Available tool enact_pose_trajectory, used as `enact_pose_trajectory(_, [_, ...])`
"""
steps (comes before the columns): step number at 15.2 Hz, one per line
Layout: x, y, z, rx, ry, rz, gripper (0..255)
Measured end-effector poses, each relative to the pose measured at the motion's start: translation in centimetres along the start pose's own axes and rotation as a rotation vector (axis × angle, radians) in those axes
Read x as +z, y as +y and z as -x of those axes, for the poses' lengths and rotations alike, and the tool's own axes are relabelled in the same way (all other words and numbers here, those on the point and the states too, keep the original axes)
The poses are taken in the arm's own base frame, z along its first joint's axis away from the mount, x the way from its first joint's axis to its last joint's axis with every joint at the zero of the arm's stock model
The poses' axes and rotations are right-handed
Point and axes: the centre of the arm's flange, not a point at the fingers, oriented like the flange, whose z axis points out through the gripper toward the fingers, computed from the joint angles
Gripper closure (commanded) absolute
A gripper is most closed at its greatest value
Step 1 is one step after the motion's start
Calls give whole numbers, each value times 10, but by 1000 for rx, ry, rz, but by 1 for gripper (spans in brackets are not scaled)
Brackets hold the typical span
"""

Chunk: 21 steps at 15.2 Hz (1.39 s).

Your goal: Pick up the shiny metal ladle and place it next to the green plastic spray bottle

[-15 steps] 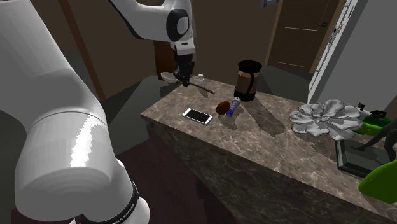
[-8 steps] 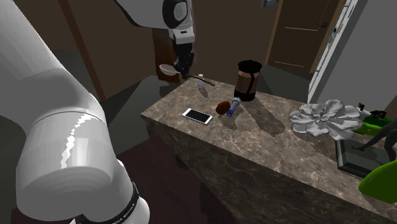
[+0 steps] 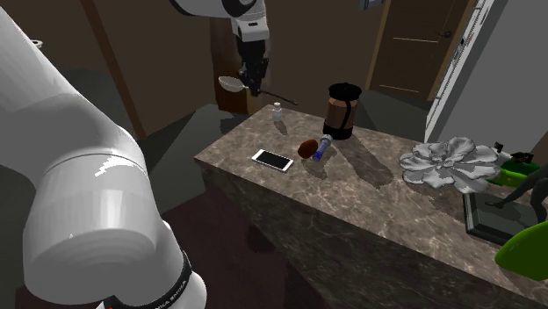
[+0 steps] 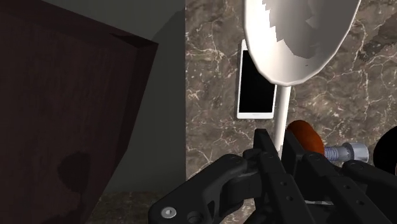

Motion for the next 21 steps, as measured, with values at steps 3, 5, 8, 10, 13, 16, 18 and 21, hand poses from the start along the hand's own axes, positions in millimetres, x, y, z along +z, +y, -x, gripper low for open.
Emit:
enact_pose_trajectory(3, [-9,-3,-16,1,0,0,255])
enact_pose_trajectory(5, [-9,-8,-41,1,0,1,255])
enact_pose_trajectory(8, [-9,-6,-79,2,0,1,255])
enact_pose_trajectory(10, [-11,-10,-104,1,0,0,255])
enact_pose_trajectory(13, [-12,-13,-142,1,0,1,255])
enact_pose_trajectory(16, [-12,-16,-182,1,-1,1,255])
enact_pose_trajectory(18, [-12,-16,-212,2,0,1,255])
enact_pose_trajectory(21, [-15,-22,-249,1,0,0,255])
